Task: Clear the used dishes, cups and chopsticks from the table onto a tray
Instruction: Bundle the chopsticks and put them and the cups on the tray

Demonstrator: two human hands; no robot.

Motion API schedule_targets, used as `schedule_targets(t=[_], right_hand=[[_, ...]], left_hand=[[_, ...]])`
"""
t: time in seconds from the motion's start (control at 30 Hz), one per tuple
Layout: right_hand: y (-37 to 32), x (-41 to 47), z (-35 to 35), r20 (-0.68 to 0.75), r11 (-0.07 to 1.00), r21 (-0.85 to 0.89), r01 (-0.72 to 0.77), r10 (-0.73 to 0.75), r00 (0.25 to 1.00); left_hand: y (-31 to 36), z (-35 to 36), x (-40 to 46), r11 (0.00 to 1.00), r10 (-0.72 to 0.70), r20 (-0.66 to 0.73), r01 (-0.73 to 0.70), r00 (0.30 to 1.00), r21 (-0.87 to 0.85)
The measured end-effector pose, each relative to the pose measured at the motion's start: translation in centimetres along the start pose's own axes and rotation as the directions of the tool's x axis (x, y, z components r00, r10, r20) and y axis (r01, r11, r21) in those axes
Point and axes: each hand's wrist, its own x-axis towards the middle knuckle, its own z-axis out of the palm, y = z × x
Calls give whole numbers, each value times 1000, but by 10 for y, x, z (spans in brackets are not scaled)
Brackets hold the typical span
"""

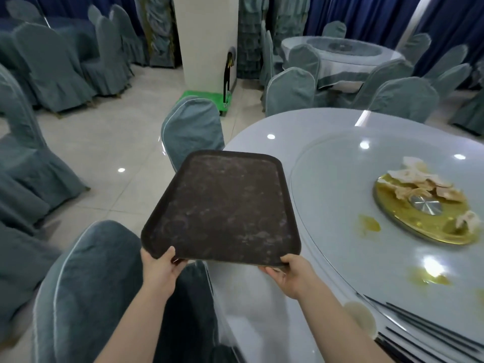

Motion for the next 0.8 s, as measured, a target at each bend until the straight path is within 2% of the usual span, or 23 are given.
schedule_targets(t=[0.23,0.43,0.63,0.8], right_hand=[[15,11,-13,-157,998,51,-42,49,986],[21,13,-23,-159,987,154,-40,65,985],[28,7,-28,-239,992,106,66,-39,970],[35,-6,-25,-252,996,71,60,-40,967]], left_hand=[[-34,-15,10,978,-195,-54,190,979,-88],[-45,-24,5,926,-369,-33,364,929,-97],[-38,-29,-13,886,-454,5,452,891,-106],[-25,-36,-23,833,-530,85,537,844,-135]])
